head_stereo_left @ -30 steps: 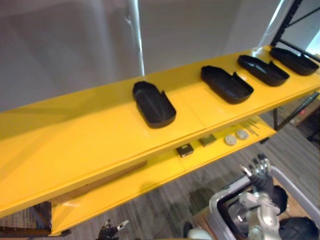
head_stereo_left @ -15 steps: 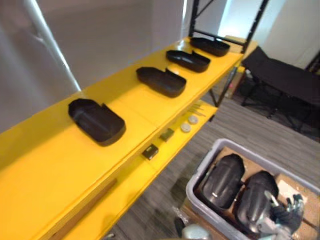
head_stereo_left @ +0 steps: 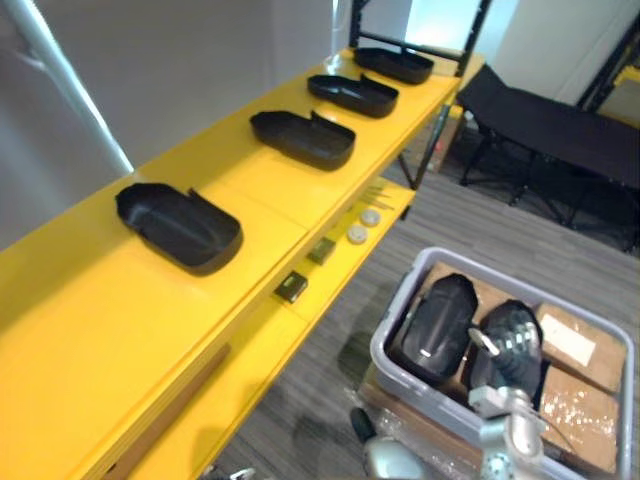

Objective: Walk over and take plastic housings, then place them on the shelf

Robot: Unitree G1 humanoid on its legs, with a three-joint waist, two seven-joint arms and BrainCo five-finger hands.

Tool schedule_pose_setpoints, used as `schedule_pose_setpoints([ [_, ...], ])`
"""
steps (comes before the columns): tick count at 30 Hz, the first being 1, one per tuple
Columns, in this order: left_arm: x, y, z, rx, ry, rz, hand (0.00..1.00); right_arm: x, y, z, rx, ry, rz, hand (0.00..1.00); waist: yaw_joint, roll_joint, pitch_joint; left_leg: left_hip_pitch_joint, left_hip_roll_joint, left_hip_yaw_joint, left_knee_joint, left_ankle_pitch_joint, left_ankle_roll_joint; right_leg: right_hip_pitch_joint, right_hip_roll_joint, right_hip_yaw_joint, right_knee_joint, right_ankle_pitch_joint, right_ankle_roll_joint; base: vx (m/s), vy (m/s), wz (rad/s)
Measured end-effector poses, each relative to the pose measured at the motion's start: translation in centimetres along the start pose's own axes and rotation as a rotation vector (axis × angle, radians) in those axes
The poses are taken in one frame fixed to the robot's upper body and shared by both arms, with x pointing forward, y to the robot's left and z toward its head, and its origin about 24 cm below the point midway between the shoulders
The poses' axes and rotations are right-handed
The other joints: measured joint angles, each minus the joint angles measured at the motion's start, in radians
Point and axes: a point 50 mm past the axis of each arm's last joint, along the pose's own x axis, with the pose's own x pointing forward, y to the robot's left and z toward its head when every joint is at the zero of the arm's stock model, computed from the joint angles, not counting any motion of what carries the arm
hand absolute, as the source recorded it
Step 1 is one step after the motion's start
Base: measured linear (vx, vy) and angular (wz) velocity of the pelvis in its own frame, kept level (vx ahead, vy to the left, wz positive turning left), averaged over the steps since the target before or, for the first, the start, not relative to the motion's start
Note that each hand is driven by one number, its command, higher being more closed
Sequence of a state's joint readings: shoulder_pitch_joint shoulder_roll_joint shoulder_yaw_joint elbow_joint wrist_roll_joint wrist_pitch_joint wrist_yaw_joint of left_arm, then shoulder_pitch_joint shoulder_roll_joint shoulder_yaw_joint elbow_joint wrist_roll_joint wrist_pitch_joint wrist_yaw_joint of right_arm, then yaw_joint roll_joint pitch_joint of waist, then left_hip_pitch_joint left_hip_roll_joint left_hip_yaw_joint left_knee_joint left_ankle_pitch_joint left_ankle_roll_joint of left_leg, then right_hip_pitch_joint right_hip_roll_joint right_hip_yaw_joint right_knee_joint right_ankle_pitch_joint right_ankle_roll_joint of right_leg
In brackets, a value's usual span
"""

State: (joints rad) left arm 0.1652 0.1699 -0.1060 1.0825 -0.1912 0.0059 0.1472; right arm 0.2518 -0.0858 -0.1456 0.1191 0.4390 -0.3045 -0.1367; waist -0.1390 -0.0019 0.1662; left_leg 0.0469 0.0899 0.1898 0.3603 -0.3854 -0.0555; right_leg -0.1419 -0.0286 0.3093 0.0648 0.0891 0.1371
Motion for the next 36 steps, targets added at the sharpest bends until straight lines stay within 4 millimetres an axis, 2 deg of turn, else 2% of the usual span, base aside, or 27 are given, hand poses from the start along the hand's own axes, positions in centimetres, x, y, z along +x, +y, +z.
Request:
schedule_pose_setpoints([
  [2, 0.0, -0.3, 0.3, 0.003, -0.018, -0.005, 0.0, -0.2, 0.1, -0.6, -0.003, 0.033, -0.011, 0.0, 0.003, 0.011, 0.008, -0.007, -0.008, -0.02, 0.028, -0.01, 0.008, -0.007, -0.005, -0.008, 0.047, -0.022, 0.002, 0.0, 0.082, 0.22],
  [5, 0.1, -0.7, 1.1, 0.025, -0.045, -0.012, 0.0, -0.9, 1.4, -1.7, 0.009, 0.079, 0.02, 0.0, 0.01, 0.019, 0.014, -0.019, -0.008, -0.011, 0.094, -0.041, 0.019, -0.049, 0.009, -0.001, 0.115, -0.02, -0.003, -0.01, 0.08, -0.33],
  [6, 0.0, -0.6, 1.1, 0.03, -0.048, -0.013, 0.0, -1.5, 1.7, -2.3, 0.016, 0.102, 0.031, 0.0, 0.016, 0.014, 0.026, -0.003, 0.005, 0.02, 0.112, -0.057, 0.022, -0.05, 0.02, -0.017, 0.136, -0.005, -0.021, -0.1, 0.069, -0.83],
  [7, 0.0, -0.6, 1.4, 0.034, -0.053, -0.009, 0.0, -2.0, 2.1, -2.8, 0.027, 0.124, 0.045, 0.0, 0.019, 0.003, 0.037, 0.01, 0.016, 0.057, 0.114, -0.061, 0.028, -0.052, 0.037, -0.087, 0.125, 0.051, -0.069, -0.15, 0.065, -0.97],
  [8, 0.0, -0.6, 1.5, 0.036, -0.05, -0.006, 0.0, -2.1, 2.4, -2.9, 0.031, 0.131, 0.061, 0.0, 0.02, 0.006, 0.038, 0.018, 0.026, 0.08, 0.103, -0.057, 0.036, -0.05, 0.047, -0.112, 0.085, 0.107, -0.111, -0.27, 0.043, -1.29],
  [9, 0.0, -0.3, 1.4, 0.028, -0.041, 0.014, 0.0, -2.3, 3.3, -3.1, 0.042, 0.137, 0.105, 0.0, 0.027, 0.016, 0.04, 0.025, 0.046, 0.146, 0.071, -0.032, 0.056, -0.055, 0.045, -0.183, 0.082, 0.123, -0.149, -0.2, 0.013, -1.05],
  [10, 0.1, -0.1, 1.5, 0.028, -0.037, 0.029, 0.0, -2.5, 3.5, -3.2, 0.042, 0.145, 0.12, 0.0, 0.024, 0.006, 0.043, 0.023, 0.046, 0.165, 0.065, -0.022, 0.061, -0.073, 0.041, -0.227, 0.152, 0.079, -0.148, -0.3, -0.007, -1.1],
  [11, 0.2, 0.4, 2.1, 0.023, -0.034, 0.05, 0.0, -2.8, 3.2, -3.5, 0.034, 0.158, 0.12, 0.0, 0.022, -0.008, 0.051, 0.022, 0.047, 0.198, 0.049, -0.003, 0.066, -0.102, 0.028, -0.294, 0.309, -0.027, -0.151, -0.21, -0.008, -0.66],
  [12, 0.3, 0.6, 2.4, 0.014, -0.025, 0.053, 0.0, -2.9, 2.7, -3.8, 0.021, 0.171, 0.102, 0.0, 0.015, -0.011, 0.053, 0.022, 0.048, 0.212, 0.029, 0.018, 0.069, -0.102, 0.005, -0.345, 0.415, -0.104, -0.151, -0.23, -0.002, -0.57],
  [13, 0.4, 0.6, 2.5, 0.017, -0.021, 0.053, 0.0, -2.9, 2.5, -3.9, 0.016, 0.178, 0.092, 0.0, 0.015, -0.012, 0.053, 0.022, 0.049, 0.225, 0.017, 0.03, 0.073, -0.097, -0.007, -0.361, 0.459, -0.13, -0.15, -0.14, 0.014, -0.68],
  [14, 0.4, 0.6, 2.5, 0.03, -0.012, 0.046, 0.0, -2.8, 2.7, -3.9, 0.013, 0.177, 0.096, 0.0, 0.021, -0.014, 0.051, 0.022, 0.048, 0.269, -0.015, 0.059, 0.076, -0.096, -0.055, -0.401, 0.568, -0.183, -0.154, -0.08, 0.0, -0.65],
  [15, 0.4, 0.6, 2.3, 0.038, -0.005, 0.043, 0.0, -2.7, 2.9, -3.9, 0.011, 0.175, 0.102, 0.0, 0.022, -0.015, 0.051, 0.02, 0.048, 0.289, -0.025, 0.068, 0.075, -0.088, -0.078, -0.413, 0.598, -0.199, -0.154, -0.09, -0.048, -0.95],
  [16, 0.4, 0.8, 1.8, 0.067, 0.012, 0.045, 0.0, -2.4, 3.1, -3.9, 0.008, 0.173, 0.102, 0.0, 0.03, -0.019, 0.051, 0.019, 0.05, 0.329, -0.038, 0.082, 0.07, -0.063, -0.132, -0.442, 0.624, -0.207, -0.164, -0.06, -0.075, -0.79],
  [17, 0.4, 0.9, 1.6, 0.061, 0.016, 0.048, 0.0, -2.3, 3.2, -3.9, 0.005, 0.172, 0.099, 0.0, 0.038, -0.022, 0.05, 0.018, 0.053, 0.353, -0.035, 0.084, 0.068, -0.05, -0.163, -0.452, 0.621, -0.201, -0.169, -0.06, -0.12, -1.22],
  [18, 0.4, 1.3, 1.6, 0.063, 0.016, 0.051, 0.0, -2.3, 3.1, -4.2, -0.005, 0.184, 0.097, 0.0, 0.055, -0.048, 0.044, 0.017, 0.054, 0.397, -0.008, 0.084, 0.067, -0.027, -0.196, -0.471, 0.554, -0.181, -0.152, -0.08, -0.126, -1.49],
  [19, 0.4, 1.0, 1.6, 0.055, 0.019, 0.037, 0.0, -2.2, 3.3, -4.3, -0.012, 0.188, 0.106, 0.0, 0.079, -0.029, 0.048, -0.002, 0.072, 0.392, 0.032, 0.101, 0.092, -0.009, -0.158, -0.506, 0.479, -0.163, -0.185, -0.1, -0.131, -1.54],
  [20, 0.4, 1.0, 1.4, 0.05, 0.026, 0.034, 0.0, -2.1, 3.5, -4.3, -0.011, 0.187, 0.115, 0.0, 0.088, -0.038, 0.057, -0.025, 0.076, 0.385, 0.038, 0.095, 0.095, 0.001, -0.146, -0.498, 0.434, -0.146, -0.206, -0.23, -0.091, -1.52],
  [21, 0.3, 0.7, 1.1, 0.054, 0.034, 0.024, 0.0, -1.8, 3.2, -4.0, -0.025, 0.177, 0.115, 0.0, 0.095, -0.005, 0.041, -0.029, 0.039, 0.311, -0.109, 0.151, 0.076, 0.024, -0.121, -0.461, 0.314, -0.118, -0.178, -0.23, -0.049, -1.38],
  [22, 0.2, 0.4, 0.8, 0.045, 0.036, 0.017, 0.0, -1.6, 3.0, -3.8, -0.033, 0.17, 0.113, 0.0, 0.089, 0.004, 0.046, -0.027, 0.054, 0.343, -0.152, 0.213, 0.064, 0.014, -0.147, -0.474, 0.376, -0.16, -0.183, -0.21, -0.04, -1.2],
  [24, 0.3, 1.3, 0.7, 0.037, 0.036, 0.035, 0.0, -2.2, 3.1, -4.4, -0.03, 0.212, 0.116, 0.0, 0.085, -0.014, 0.044, -0.033, 0.071, 0.379, -0.139, 0.219, 0.055, 0.022, -0.217, -0.478, 0.411, -0.185, -0.168, -0.06, -0.162, -0.87],
  [26, 0.2, 1.8, 0.6, -0.016, 0.042, 0.045, 0.0, -2.9, 3.0, -5.1, -0.025, 0.254, 0.122, 0.0, 0.098, -0.037, 0.032, -0.04, 0.119, 0.42, -0.111, 0.232, 0.029, 0.071, -0.243, -0.489, 0.316, -0.103, -0.132, -0.05, -0.269, -0.74],
  [27, 0.2, 2.4, 0.7, -0.034, 0.034, 0.056, 0.0, -3.3, 3.2, -5.4, -0.013, 0.27, 0.128, 0.0, 0.092, -0.06, 0.031, -0.065, 0.16, 0.421, -0.07, 0.234, 0.02, 0.108, -0.235, -0.495, 0.242, -0.063, -0.065, -0.08, -0.35, -0.4],
  [30, 0.4, 2.3, 1.8, -0.073, -0.007, 0.056, 0.0, -3.3, 2.9, -5.6, -0.007, 0.303, 0.115, 0.0, 0.099, -0.06, 0.045, -0.129, 0.268, 0.396, 0.032, 0.245, 0.0, 0.144, -0.144, -0.557, 0.114, -0.11, -0.003, -0.12, -0.382, -0.45],
  [32, 0.4, 1.8, 2.0, -0.134, -0.015, 0.056, 0.0, -2.5, 2.4, -5.5, 0.002, 0.304, 0.103, 0.0, 0.104, -0.041, 0.071, -0.143, 0.272, 0.297, 0.046, 0.252, -0.015, 0.163, -0.113, -0.535, 0.04, -0.124, 0.001, -0.15, -0.278, -0.64],
  [34, 0.1, -0.1, 1.2, -0.229, 0.005, 0.015, 0.0, -1.8, 0.9, -5.5, -0.049, 0.319, 0.082, 0.0, 0.109, 0.004, 0.096, -0.124, 0.241, 0.171, -0.028, 0.253, -0.046, 0.128, -0.094, -0.479, 0.031, -0.112, -0.008, -0.18, -0.063, -0.81],
  [35, 0.0, -0.5, 0.7, -0.234, 0.004, 0.016, 0.0, -1.6, -0.1, -5.4, -0.068, 0.326, 0.05, 0.0, 0.109, 0.02, 0.092, -0.101, 0.221, 0.164, -0.09, 0.272, -0.096, 0.099, -0.097, -0.459, 0.032, -0.119, -0.005, -0.14, -0.005, -0.45],
  [36, 0.0, -0.5, 0.7, -0.233, 0.003, 0.024, 0.0, -1.5, -0.7, -5.4, -0.072, 0.328, 0.03, 0.0, 0.105, 0.021, 0.093, -0.095, 0.209, 0.168, -0.114, 0.279, -0.108, 0.09, -0.098, -0.46, 0.031, -0.118, -0.003, -0.13, -0.006, -0.3],
])
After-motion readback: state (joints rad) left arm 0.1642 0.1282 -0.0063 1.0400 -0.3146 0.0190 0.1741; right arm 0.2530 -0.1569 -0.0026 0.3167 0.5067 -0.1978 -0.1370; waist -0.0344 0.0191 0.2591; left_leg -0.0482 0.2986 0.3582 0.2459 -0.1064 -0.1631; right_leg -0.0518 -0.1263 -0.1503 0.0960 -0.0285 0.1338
